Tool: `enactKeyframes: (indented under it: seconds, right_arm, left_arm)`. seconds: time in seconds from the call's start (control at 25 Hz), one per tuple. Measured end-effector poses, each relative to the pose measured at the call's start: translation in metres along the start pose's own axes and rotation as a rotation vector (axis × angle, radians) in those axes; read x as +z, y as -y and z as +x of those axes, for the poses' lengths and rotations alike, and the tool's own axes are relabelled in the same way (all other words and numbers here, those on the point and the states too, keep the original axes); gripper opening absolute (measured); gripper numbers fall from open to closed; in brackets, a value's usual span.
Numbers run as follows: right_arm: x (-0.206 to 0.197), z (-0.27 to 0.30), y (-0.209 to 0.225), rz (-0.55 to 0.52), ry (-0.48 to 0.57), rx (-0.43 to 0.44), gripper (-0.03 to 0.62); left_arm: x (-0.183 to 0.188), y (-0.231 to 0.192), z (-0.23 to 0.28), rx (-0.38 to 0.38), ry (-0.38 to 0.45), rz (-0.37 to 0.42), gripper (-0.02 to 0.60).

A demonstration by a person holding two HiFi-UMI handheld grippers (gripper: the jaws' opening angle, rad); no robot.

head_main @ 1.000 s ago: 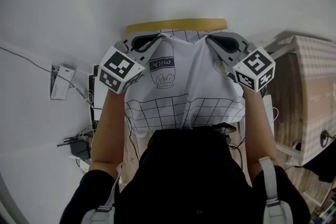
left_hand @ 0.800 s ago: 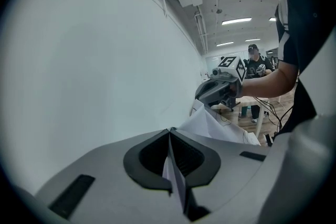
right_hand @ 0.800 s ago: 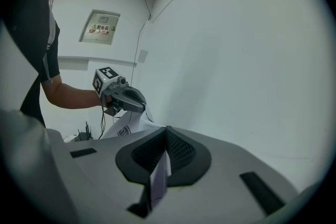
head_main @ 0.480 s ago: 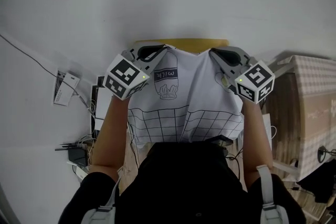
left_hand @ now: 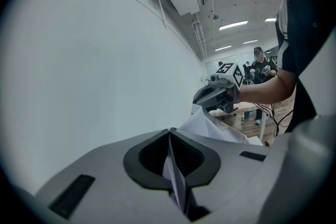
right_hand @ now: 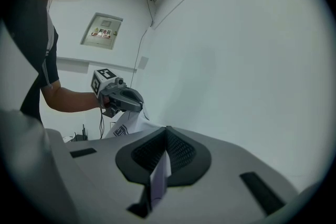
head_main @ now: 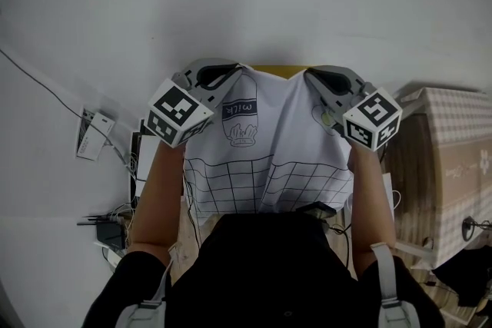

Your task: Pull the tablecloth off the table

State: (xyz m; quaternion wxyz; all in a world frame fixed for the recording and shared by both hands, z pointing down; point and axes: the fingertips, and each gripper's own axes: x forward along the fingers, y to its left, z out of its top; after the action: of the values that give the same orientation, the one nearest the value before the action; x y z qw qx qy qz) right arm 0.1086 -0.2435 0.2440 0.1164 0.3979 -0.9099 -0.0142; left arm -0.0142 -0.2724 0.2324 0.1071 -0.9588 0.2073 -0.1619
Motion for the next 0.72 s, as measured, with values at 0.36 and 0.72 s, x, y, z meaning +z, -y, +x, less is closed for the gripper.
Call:
enactKeyframes:
  seconds: [0.36,0.72]
  right_arm:
    - [0.026,-0.013,0.004,-0.028,0.046,-0.031,0.020]
    - [0.061,-0.016,-0.013,-0.060,0.080,-0.026,0.018]
  left_arm:
    - [0.031,-0.004,-0.012,0.018,0.055,0.015,0.015]
    - [0.062,-0.005,-0.035,0.012,0.121,0.017,0.015]
